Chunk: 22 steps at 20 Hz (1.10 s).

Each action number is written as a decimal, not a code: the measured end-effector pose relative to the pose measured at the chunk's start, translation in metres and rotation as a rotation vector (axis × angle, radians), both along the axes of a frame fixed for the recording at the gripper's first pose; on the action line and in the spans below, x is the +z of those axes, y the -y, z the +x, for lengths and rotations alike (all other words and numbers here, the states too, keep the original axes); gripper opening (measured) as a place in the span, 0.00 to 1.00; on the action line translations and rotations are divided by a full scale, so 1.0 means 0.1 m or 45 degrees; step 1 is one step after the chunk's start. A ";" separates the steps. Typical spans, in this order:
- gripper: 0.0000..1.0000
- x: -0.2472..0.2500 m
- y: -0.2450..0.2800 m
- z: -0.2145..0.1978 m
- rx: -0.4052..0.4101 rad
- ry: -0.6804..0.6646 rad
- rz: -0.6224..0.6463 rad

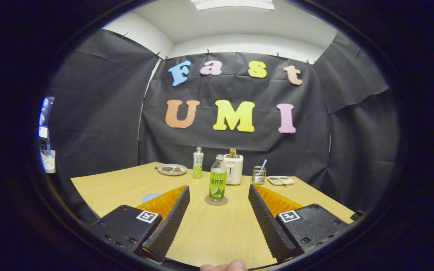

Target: Take the bottle from table, then pour the juice into the cup, finally place the bottle on the coaster

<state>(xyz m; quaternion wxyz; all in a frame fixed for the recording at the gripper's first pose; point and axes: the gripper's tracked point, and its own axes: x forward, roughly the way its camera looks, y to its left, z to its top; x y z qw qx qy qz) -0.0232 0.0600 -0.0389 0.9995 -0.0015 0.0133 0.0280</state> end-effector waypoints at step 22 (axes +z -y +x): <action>1.00 0.14 -0.25 0.01 0.001 0.056 0.002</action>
